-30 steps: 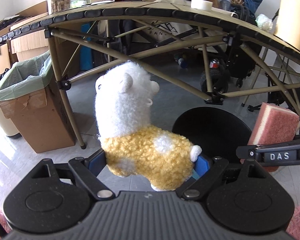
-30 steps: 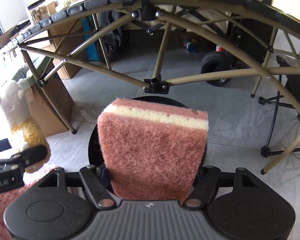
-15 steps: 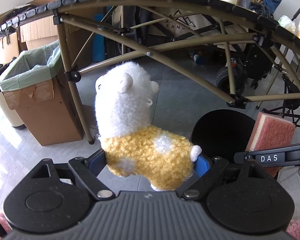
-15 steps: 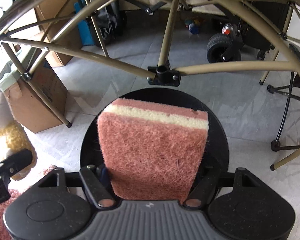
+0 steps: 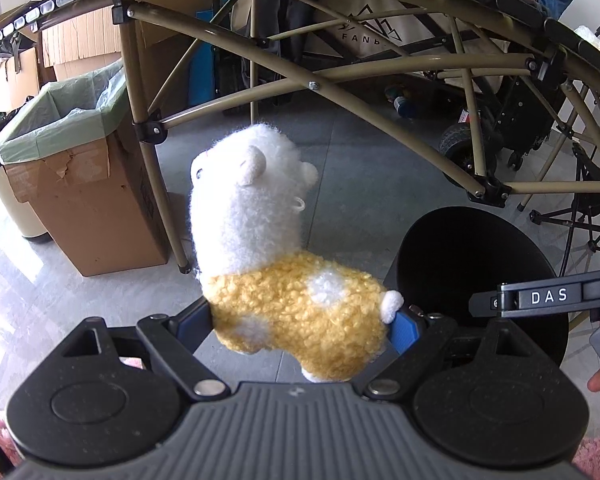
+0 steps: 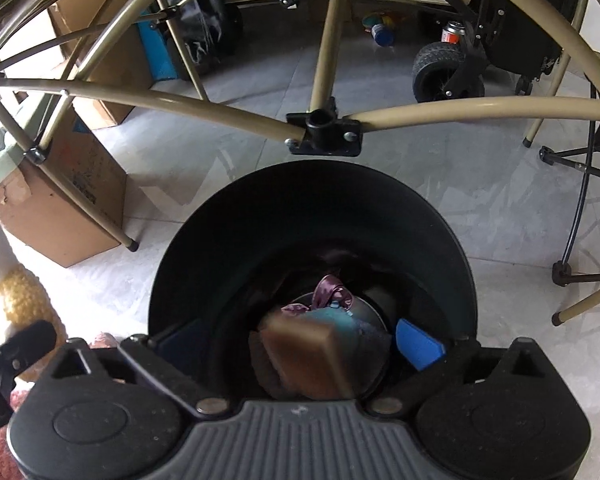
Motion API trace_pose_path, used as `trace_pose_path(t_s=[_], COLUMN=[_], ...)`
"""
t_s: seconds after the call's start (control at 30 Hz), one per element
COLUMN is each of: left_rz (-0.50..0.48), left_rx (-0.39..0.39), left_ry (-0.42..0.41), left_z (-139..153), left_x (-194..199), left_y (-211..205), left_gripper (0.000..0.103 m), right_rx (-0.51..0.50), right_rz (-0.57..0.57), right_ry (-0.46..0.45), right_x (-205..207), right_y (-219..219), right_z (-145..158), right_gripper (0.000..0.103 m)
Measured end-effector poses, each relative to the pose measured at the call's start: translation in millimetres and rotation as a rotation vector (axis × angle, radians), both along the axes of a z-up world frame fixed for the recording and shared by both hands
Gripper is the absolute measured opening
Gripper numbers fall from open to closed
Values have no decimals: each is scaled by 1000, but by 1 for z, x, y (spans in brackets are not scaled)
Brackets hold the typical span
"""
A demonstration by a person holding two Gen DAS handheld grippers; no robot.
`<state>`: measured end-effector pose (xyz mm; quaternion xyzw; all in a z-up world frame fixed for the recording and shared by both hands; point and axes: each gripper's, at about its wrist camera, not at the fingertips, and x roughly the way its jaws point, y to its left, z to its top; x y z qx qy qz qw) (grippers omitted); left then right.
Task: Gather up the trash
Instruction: 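Open the right gripper to drop the pink sponge into the bin, then open the left gripper to drop the plush alpaca into the bin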
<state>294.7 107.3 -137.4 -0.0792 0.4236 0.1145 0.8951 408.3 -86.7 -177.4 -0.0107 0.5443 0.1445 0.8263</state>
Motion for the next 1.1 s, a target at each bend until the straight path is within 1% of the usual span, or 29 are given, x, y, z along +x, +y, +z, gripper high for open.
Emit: trace_pose_path(t_s=[0.13, 0.4, 0.73, 1.1], left_rz=[-1, -4, -27, -74], left_rx=[1, 4, 10, 25], left_ry=[0, -4, -16, -35], left_z=[0, 1, 4, 9], left_x=[0, -1, -3, -2], left_y=[0, -2, -8, -28], left_gripper=[88, 88, 88, 88], right_rx=[-4, 3, 15, 36], right_rz=[5, 14, 19, -10], right_ry=[23, 20, -1, -31], right_x=[-1, -3, -8, -16], right_y=[-1, -1, -9, -33], right_z=[-2, 0, 11, 23], right_gripper=[103, 103, 103, 103])
